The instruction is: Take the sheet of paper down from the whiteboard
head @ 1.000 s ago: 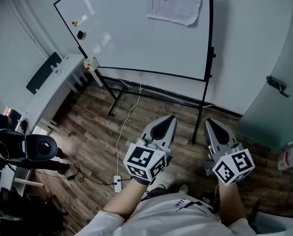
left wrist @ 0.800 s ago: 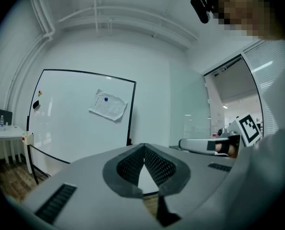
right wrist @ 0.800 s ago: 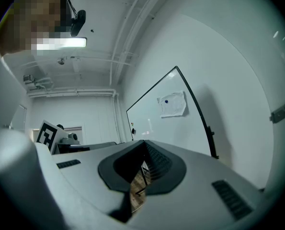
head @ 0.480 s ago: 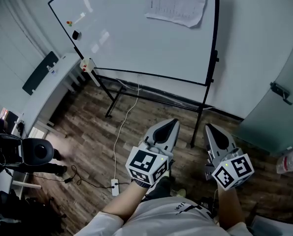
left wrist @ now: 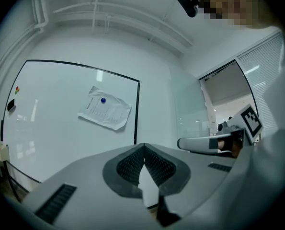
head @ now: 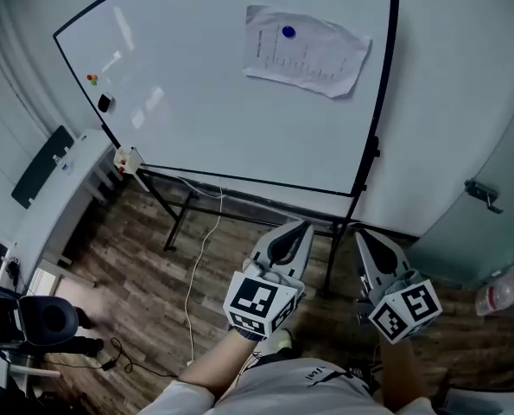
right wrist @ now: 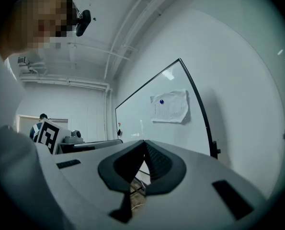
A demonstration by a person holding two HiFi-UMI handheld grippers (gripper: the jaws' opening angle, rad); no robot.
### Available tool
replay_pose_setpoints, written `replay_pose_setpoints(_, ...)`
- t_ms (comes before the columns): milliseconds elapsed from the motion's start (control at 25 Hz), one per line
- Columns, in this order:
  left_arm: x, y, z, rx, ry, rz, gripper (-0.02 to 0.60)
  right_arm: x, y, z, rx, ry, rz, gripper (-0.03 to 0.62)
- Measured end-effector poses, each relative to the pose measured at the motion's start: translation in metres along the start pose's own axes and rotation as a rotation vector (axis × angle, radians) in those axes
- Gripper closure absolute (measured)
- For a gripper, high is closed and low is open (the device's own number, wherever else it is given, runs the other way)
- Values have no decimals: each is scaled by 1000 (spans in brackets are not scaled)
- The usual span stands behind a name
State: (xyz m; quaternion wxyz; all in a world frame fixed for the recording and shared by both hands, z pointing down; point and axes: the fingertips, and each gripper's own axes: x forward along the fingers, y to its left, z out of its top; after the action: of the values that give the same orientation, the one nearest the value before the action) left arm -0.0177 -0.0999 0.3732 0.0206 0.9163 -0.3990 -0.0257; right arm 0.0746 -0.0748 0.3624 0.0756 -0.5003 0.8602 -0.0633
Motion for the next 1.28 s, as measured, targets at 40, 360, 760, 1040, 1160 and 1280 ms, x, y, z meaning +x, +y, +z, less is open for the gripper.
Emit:
replay_pose_setpoints(40,5,10,3,10,-3,-6,569,10,-3,2,-3,-6,-10,580)
replay_pose_setpoints(360,44,67,13,28,-29,-20,569,71,-21,12,-38,-19,-57,580)
replay_pose_setpoints(760,111,115,33,91,-40,69,569,145,-104,37,1,-71,-52,580)
replay_pose_setpoints(1040,169,135,51,110,-61,144,569,196,-151,69,-17,-100,29,580)
replay_pose_setpoints(1160,192,140,55,122,-66,174,569,213,-170,84,-17,-120,55,579)
replay_pose_setpoints(1280,209,147,67,167,-78,214,569,228,-188,102,-22,-154,58,577)
